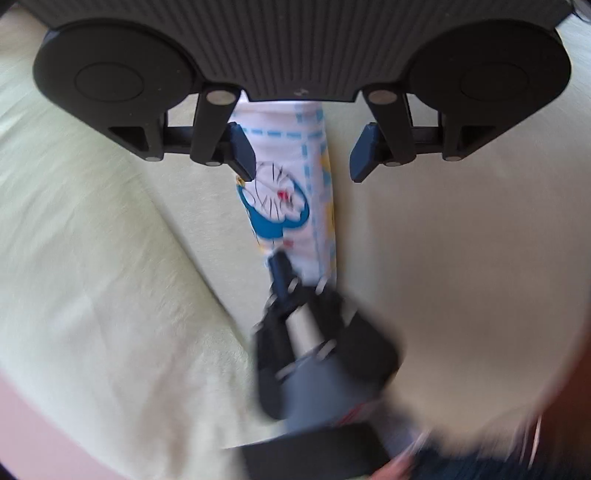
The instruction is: Fold shopping bag
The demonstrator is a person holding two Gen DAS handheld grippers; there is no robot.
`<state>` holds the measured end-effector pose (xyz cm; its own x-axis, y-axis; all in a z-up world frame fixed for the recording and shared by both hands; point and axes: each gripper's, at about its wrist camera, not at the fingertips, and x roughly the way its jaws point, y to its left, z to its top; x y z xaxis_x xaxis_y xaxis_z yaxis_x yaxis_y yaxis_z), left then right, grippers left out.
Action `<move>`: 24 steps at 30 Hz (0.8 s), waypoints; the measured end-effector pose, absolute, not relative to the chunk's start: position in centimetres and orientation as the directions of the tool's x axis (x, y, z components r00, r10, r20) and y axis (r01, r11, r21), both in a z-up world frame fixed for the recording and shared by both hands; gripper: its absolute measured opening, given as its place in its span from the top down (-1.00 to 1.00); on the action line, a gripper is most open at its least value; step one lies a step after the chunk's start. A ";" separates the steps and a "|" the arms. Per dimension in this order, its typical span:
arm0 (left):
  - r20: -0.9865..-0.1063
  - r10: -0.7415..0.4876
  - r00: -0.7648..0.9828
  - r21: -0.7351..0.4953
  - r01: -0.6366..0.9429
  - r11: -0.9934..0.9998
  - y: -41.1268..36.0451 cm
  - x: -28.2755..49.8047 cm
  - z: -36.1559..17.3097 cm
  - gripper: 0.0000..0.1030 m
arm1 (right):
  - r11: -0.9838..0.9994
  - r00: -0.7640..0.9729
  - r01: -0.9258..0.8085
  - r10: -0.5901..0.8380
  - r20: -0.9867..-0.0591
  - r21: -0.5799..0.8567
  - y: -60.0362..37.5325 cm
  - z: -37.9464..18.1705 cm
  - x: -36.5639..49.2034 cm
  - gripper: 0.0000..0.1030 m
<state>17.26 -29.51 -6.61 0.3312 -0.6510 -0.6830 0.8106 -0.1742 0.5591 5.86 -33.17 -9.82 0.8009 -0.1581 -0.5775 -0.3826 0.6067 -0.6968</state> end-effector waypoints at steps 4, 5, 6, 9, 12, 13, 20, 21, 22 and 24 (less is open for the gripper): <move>-0.657 -0.691 0.303 0.637 0.713 -0.293 -26.3 14.9 -6.9 1.00 | 0.569 0.801 -0.379 -0.194 -0.567 -0.730 -32.8 -10.8 6.2 0.26; -0.647 -0.694 0.315 0.673 0.663 -0.326 -25.4 14.2 -7.4 1.00 | 0.571 0.798 -0.386 -0.188 -0.573 -0.725 -32.9 -10.8 6.2 0.26; -0.637 -0.697 0.329 0.705 0.615 -0.353 -24.8 13.7 -7.9 1.00 | 0.570 0.797 -0.391 -0.183 -0.576 -0.722 -32.9 -10.8 6.2 0.26; -0.616 -0.696 0.369 0.754 0.529 -0.388 -24.1 13.3 -8.7 1.00 | 0.568 0.787 -0.417 -0.165 -0.595 -0.709 -33.3 -10.5 6.1 0.26; -0.602 -0.697 0.390 0.786 0.442 -0.431 -23.6 12.1 -9.1 1.00 | 0.583 0.774 -0.437 -0.145 -0.617 -0.685 -33.5 -10.1 6.3 0.26; -0.601 -0.694 0.397 0.790 0.423 -0.443 -23.3 11.7 -9.2 0.97 | 0.588 0.770 -0.441 -0.141 -0.622 -0.678 -33.4 -10.1 6.5 0.26; -0.612 -0.663 0.431 0.790 0.367 -0.491 -23.0 11.1 -10.3 -0.02 | 0.613 0.756 -0.459 -0.109 -0.645 -0.643 -34.6 -9.4 6.6 0.26; -0.610 -0.660 0.440 0.793 0.355 -0.496 -23.2 11.1 -10.8 -0.01 | 0.611 0.757 -0.462 -0.107 -0.645 -0.643 -34.8 -9.3 6.5 0.26; -0.608 -0.655 0.449 0.794 0.348 -0.499 -23.3 11.2 -11.2 0.01 | 0.604 0.758 -0.465 -0.106 -0.643 -0.648 -34.8 -9.4 6.5 0.25; -0.597 -0.665 0.449 0.802 0.338 -0.492 -24.0 11.7 -11.8 0.29 | 0.600 0.761 -0.465 -0.105 -0.640 -0.651 -34.9 -9.4 6.1 0.25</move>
